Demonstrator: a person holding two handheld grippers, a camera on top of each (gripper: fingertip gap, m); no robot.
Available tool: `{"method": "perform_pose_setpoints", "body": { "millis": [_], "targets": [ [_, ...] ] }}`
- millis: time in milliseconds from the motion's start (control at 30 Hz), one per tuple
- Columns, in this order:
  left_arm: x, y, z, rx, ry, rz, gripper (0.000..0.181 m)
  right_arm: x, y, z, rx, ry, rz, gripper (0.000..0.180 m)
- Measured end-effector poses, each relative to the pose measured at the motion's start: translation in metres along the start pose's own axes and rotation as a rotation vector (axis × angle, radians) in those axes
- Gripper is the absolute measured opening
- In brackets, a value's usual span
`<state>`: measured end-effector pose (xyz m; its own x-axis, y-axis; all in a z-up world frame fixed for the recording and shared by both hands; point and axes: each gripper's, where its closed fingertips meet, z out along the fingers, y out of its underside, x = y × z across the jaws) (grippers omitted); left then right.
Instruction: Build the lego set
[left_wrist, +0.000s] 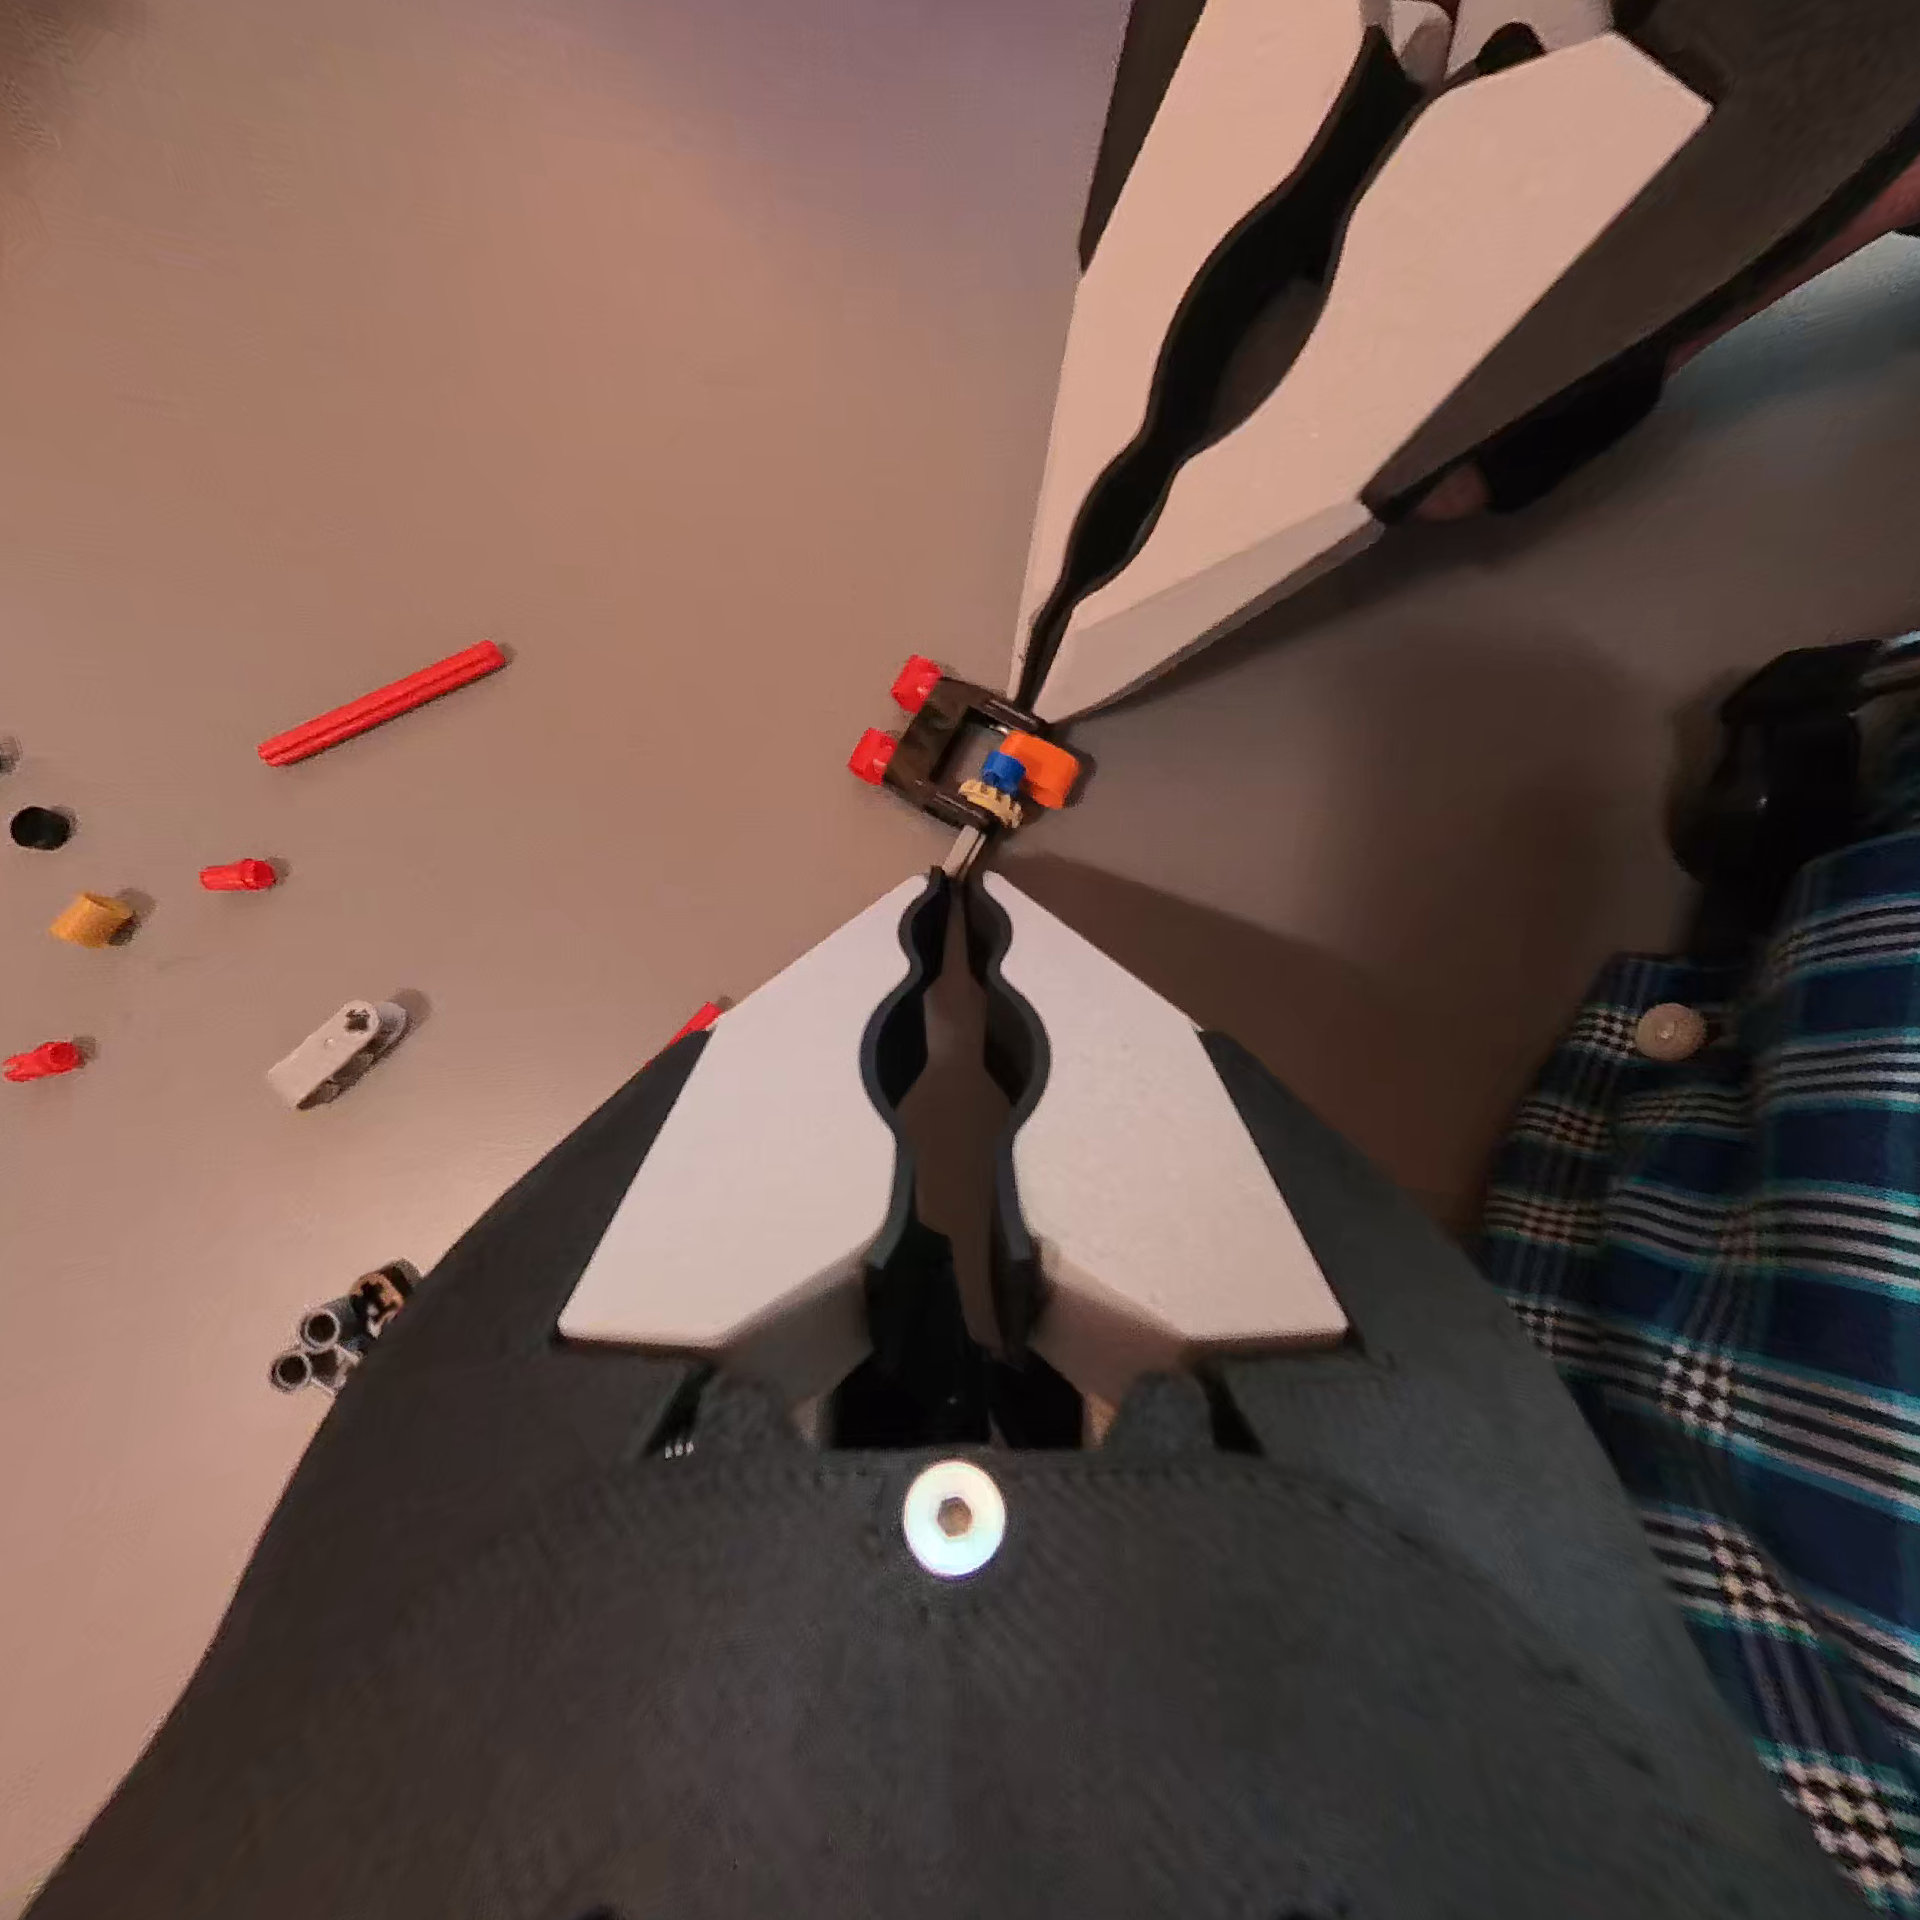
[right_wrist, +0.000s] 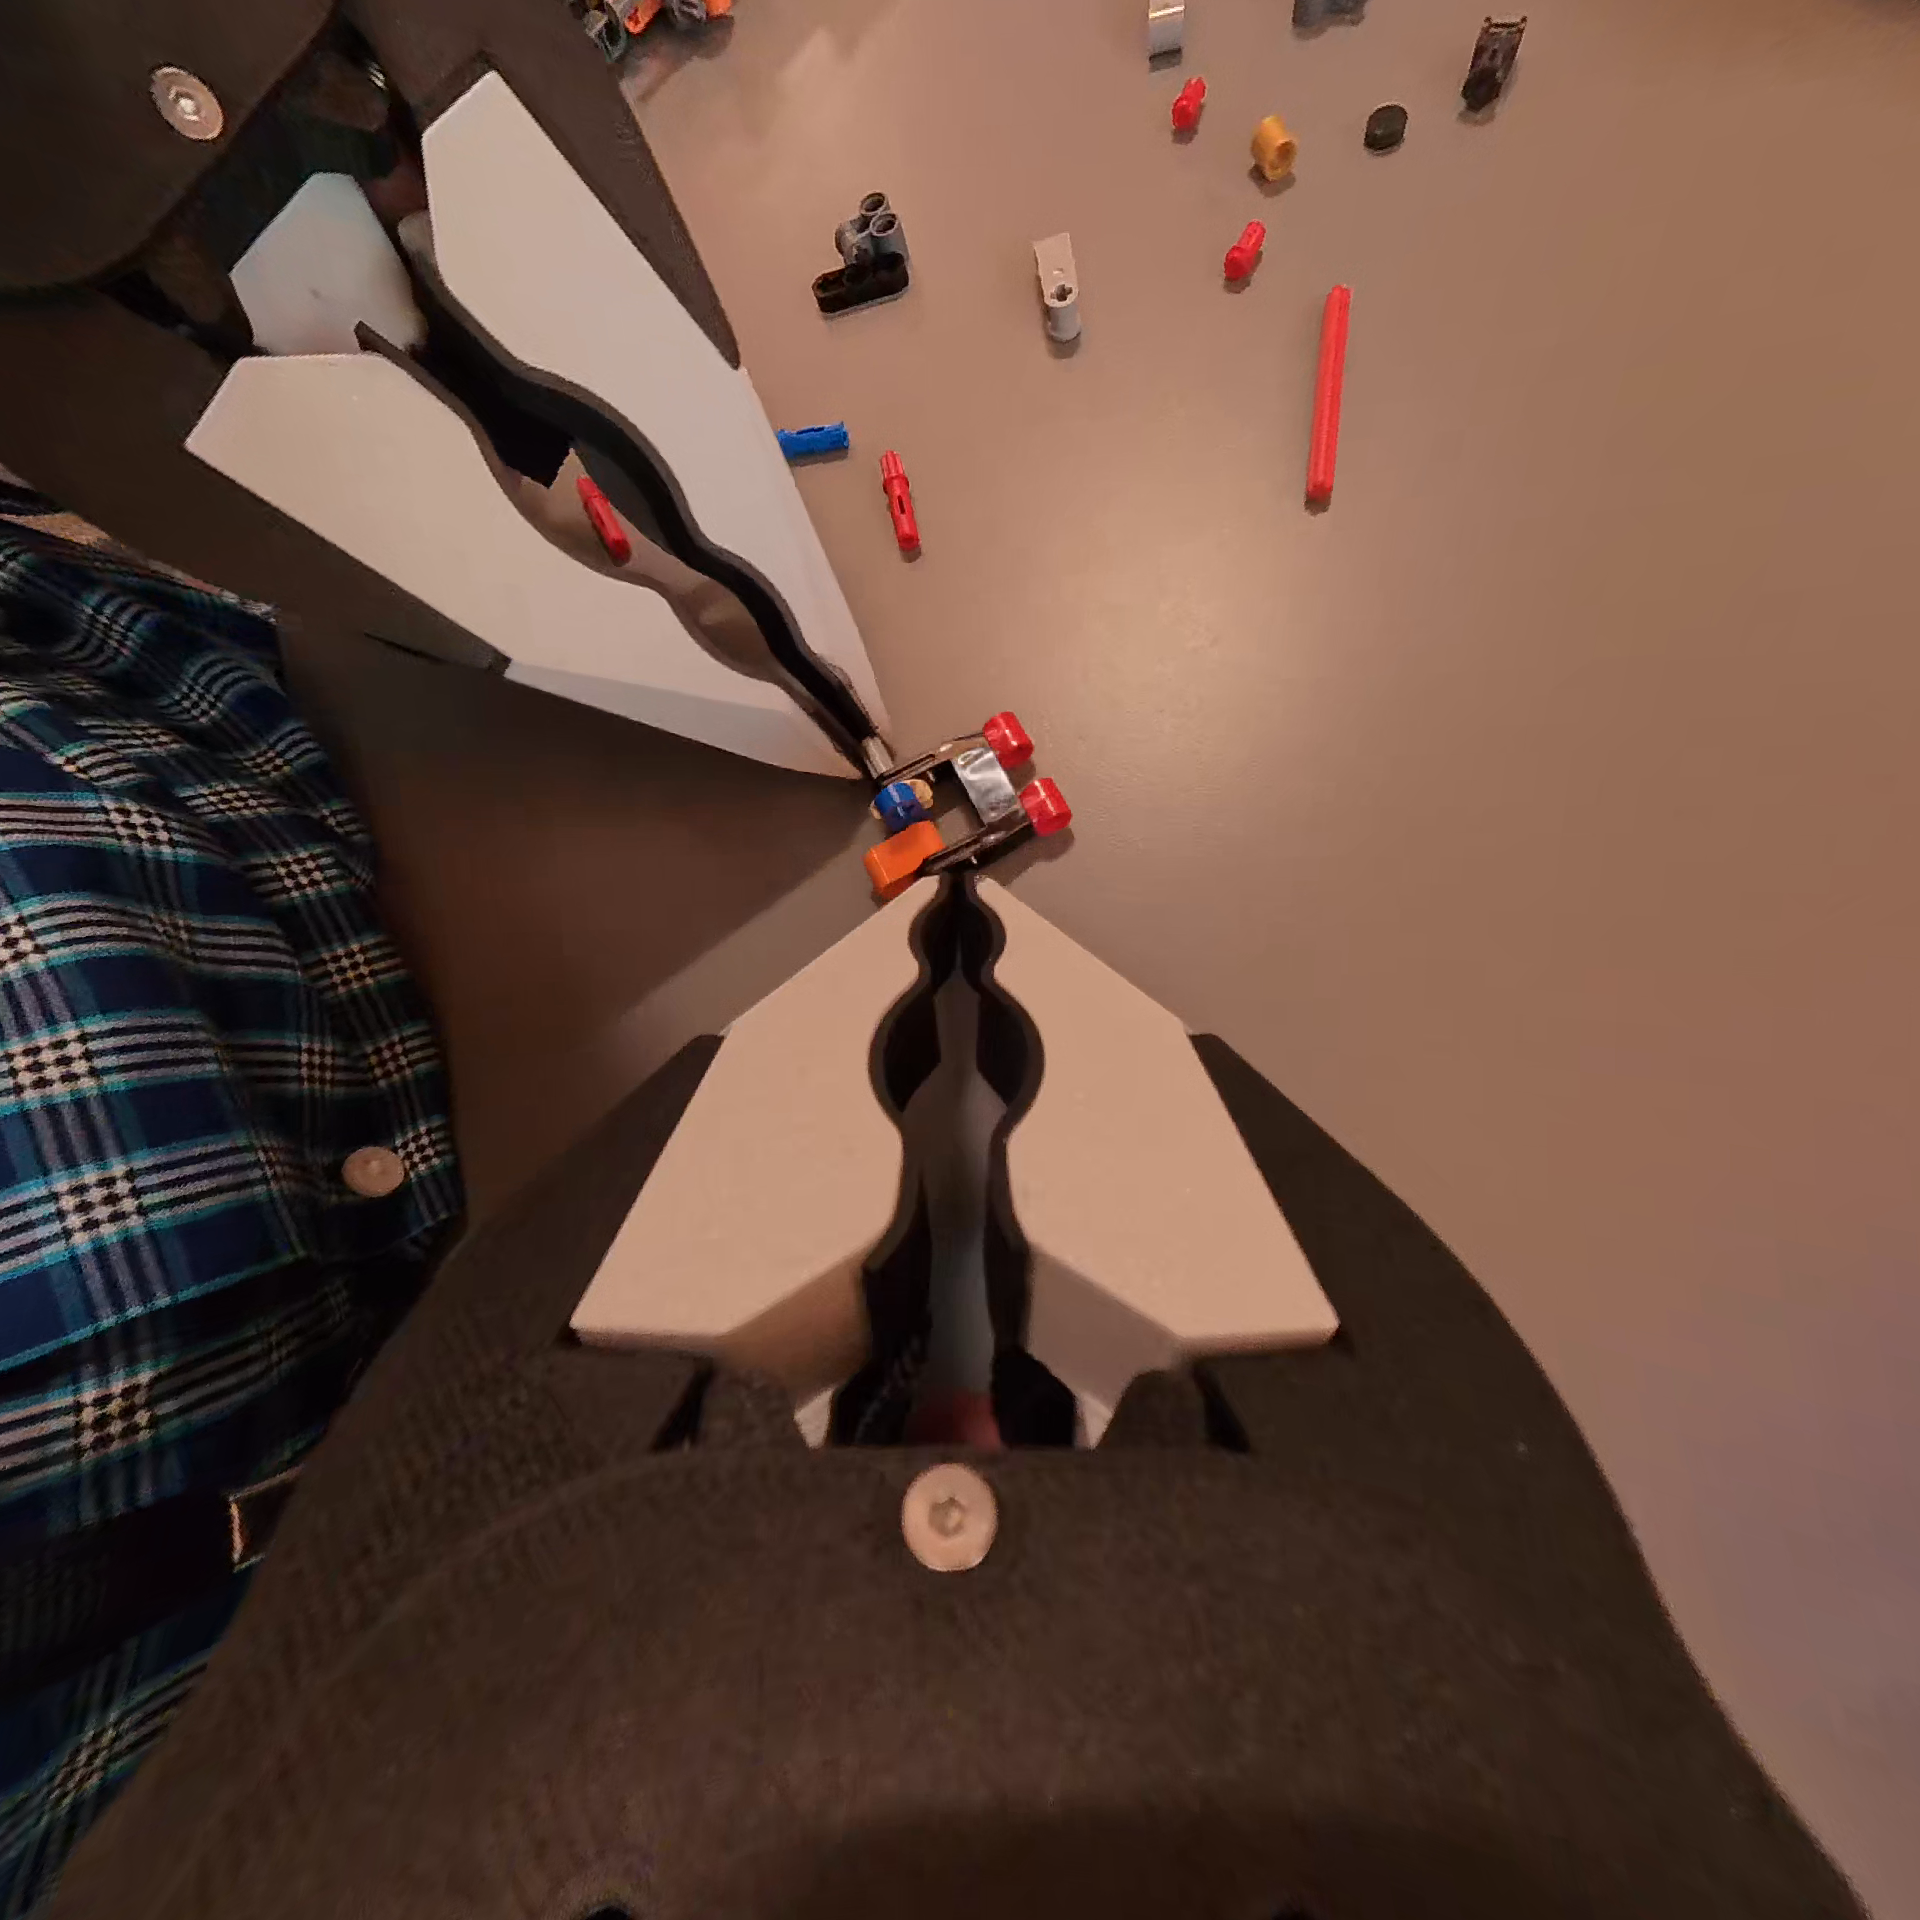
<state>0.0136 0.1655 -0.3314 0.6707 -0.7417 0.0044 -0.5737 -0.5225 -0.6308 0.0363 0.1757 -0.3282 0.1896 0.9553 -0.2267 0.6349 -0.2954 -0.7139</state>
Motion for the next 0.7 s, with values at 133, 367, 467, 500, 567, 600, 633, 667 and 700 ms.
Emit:
{"method": "perform_pose_setpoints", "body": {
  "millis": [133,367,467,500,567,600,633,667,700],
  "targets": [
    [-0.004,-0.001,0.001,0.012,0.009,-0.001,0.002,-0.004,0.000,0.001,-0.001,-0.001,-0.018,0.000],
    [-0.006,-0.002,0.000,0.038,0.061,-0.052,0.005,-0.008,0.000,-0.001,0.008,-0.013,-0.023,0.000],
    [-0.004,-0.005,-0.004,0.070,0.077,-0.087,0.010,-0.006,-0.001,-0.006,0.033,-0.014,-0.001,0.000],
    [-0.004,-0.007,-0.006,0.083,0.080,-0.099,0.011,-0.004,-0.002,-0.008,0.044,-0.010,0.007,0.000],
    [-0.004,-0.012,-0.007,0.100,0.086,-0.131,0.018,0.001,-0.004,-0.010,0.062,0.006,0.009,0.000],
    [-0.004,-0.016,-0.008,0.116,0.088,-0.151,0.019,0.003,-0.006,-0.011,0.068,0.013,0.007,0.001],
    [-0.004,-0.019,-0.008,0.128,0.092,-0.169,0.020,0.004,-0.007,-0.010,0.070,0.019,0.004,0.003],
    [-0.003,-0.022,-0.008,0.139,0.101,-0.181,0.022,0.005,-0.007,-0.009,0.069,0.019,-0.001,0.004],
    [-0.002,-0.024,-0.009,0.151,0.104,-0.188,0.022,0.004,-0.008,-0.008,0.069,0.017,-0.007,0.004]
  ]
}}
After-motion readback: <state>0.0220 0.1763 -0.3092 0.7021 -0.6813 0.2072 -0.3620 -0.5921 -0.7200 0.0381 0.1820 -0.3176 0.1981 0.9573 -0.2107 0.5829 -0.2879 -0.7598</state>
